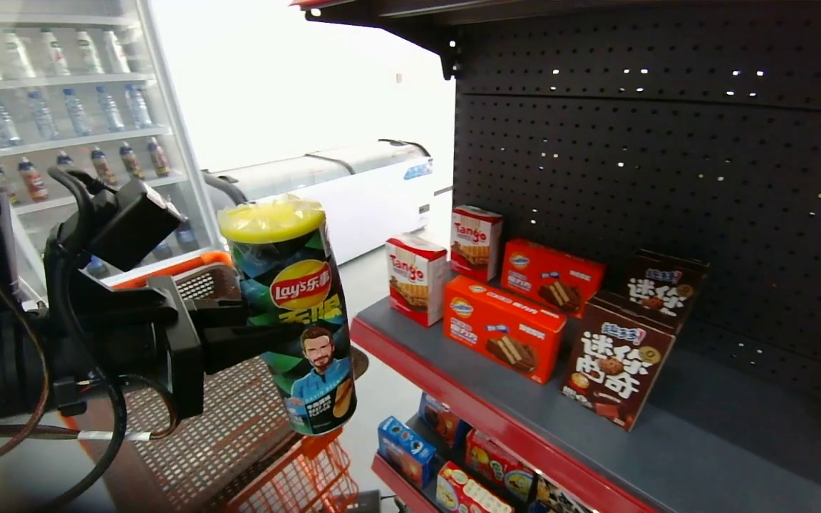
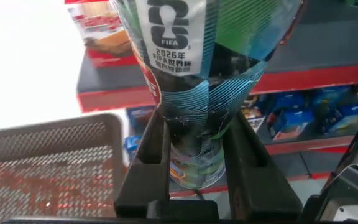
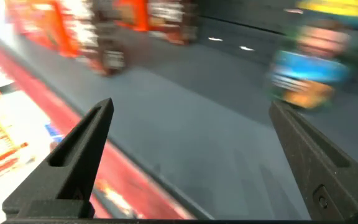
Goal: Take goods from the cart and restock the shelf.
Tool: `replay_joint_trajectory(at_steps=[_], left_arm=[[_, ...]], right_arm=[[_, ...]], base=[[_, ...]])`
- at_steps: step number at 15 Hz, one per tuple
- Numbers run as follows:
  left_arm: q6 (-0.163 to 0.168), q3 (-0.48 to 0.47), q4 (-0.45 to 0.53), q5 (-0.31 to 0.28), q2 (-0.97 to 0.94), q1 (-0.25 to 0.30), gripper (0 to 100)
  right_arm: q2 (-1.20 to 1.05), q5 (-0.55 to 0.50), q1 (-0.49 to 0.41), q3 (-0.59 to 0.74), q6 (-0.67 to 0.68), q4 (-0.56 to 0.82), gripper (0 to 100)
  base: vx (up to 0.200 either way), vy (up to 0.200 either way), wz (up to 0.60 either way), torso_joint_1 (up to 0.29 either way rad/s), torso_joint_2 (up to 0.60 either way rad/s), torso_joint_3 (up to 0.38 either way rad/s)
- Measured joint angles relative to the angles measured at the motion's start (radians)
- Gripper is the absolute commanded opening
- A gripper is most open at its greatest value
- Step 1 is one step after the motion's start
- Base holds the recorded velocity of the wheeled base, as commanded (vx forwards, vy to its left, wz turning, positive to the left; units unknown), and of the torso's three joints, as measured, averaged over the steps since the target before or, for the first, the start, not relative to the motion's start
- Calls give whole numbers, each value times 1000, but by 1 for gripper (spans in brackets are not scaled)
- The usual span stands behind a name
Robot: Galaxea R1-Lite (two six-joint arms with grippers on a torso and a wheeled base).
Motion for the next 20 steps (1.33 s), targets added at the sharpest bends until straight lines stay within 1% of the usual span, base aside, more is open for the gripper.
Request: replay_joint_trajectory(at_steps=[3, 4, 10, 15, 20], left_arm=[[0, -3, -3, -2, -1, -3, 0], [0, -3, -3, -1, -2, -14, 0], [0, -2, 6, 1, -36, -126, 0], [0, 17, 7, 3, -50, -138, 0], [0, 28, 4, 3, -52, -132, 0]], right_arm=[[0, 0, -1, 0, 0, 0, 100], [0, 0, -1, 0, 0, 0, 100], [0, 0, -1, 0, 0, 0, 100], [0, 0, -1, 0, 0, 0, 100], [0, 0, -1, 0, 0, 0, 100]], base=[[0, 0, -600, 2, 2, 7], [0, 0, -600, 2, 2, 2], [0, 0, -600, 2, 2, 5], [0, 0, -600, 2, 5, 2], [0, 0, 0, 0, 0, 0]])
